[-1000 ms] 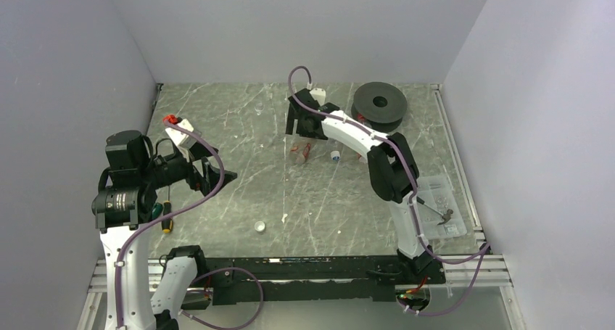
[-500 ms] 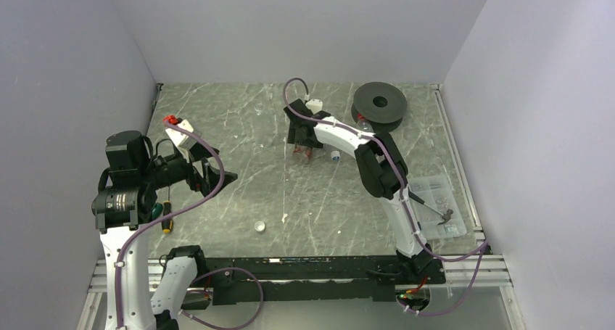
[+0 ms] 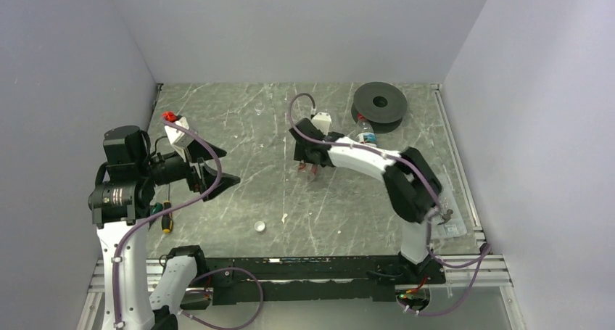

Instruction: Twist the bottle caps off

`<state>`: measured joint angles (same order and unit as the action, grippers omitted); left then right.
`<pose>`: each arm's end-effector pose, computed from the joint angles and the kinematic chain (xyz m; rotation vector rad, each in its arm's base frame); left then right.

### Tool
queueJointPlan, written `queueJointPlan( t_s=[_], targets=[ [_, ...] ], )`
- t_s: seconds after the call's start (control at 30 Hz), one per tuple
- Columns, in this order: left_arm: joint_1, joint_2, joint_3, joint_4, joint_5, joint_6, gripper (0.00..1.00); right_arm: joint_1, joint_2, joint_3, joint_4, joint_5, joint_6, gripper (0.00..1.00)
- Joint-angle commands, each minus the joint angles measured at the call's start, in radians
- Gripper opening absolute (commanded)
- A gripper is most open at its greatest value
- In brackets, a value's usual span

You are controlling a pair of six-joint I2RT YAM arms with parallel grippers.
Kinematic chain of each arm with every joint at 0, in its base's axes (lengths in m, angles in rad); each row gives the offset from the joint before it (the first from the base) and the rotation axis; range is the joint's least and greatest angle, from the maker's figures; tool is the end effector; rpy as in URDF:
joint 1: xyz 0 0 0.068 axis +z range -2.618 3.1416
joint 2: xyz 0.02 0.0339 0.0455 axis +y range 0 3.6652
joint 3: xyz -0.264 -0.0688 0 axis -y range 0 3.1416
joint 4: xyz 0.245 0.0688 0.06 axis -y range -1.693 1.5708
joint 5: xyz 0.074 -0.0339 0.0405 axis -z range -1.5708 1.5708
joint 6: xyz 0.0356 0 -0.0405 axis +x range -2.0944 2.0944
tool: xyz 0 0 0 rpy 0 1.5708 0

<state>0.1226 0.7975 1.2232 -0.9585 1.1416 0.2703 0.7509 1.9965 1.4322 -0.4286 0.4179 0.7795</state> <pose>0.1136 -0.0186 0.4131 0.7764 1.7137 -0.9154 0.3215 0.2803 0.1844 0.1888 2.4397 0.1294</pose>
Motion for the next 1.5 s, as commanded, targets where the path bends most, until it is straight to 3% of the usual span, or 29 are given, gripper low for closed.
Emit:
queueJointPlan(
  t_s=[0.0,0.27,0.47,0.67,0.83,1.07,1.37,1.47],
  targets=[
    [-0.001,0.028,0.060,0.019,0.144,-0.033,0.99,0.116,-0.333,-0.136,0.175,0.096,-0.005,0.38],
    [-0.001,-0.032,-0.004,0.165,0.216,-0.209,0.99,0.374,-0.637,-0.223,0.354,0.217,-0.101,0.38],
    [-0.001,-0.086,-0.066,0.330,0.227,-0.445,0.99,0.495,-0.680,-0.139,0.501,0.279,-0.195,0.38],
    [-0.001,-0.131,-0.136,0.568,0.210,-0.730,0.99,0.573,-0.616,-0.040,0.642,0.313,-0.280,0.38],
    [-0.002,-0.106,-0.098,0.467,0.187,-0.656,0.99,0.618,-0.560,0.026,0.742,0.310,-0.346,0.38],
    [-0.001,-0.109,-0.101,0.457,0.171,-0.645,0.99,0.648,-0.497,0.076,0.790,0.260,-0.357,0.38],
    [-0.001,-0.101,-0.134,0.564,0.192,-0.705,0.99,0.674,-0.478,0.072,0.835,0.240,-0.373,0.38],
    [-0.001,-0.090,-0.140,0.566,0.221,-0.685,0.81,0.674,-0.482,0.064,0.853,0.221,-0.376,0.39]
  ],
)
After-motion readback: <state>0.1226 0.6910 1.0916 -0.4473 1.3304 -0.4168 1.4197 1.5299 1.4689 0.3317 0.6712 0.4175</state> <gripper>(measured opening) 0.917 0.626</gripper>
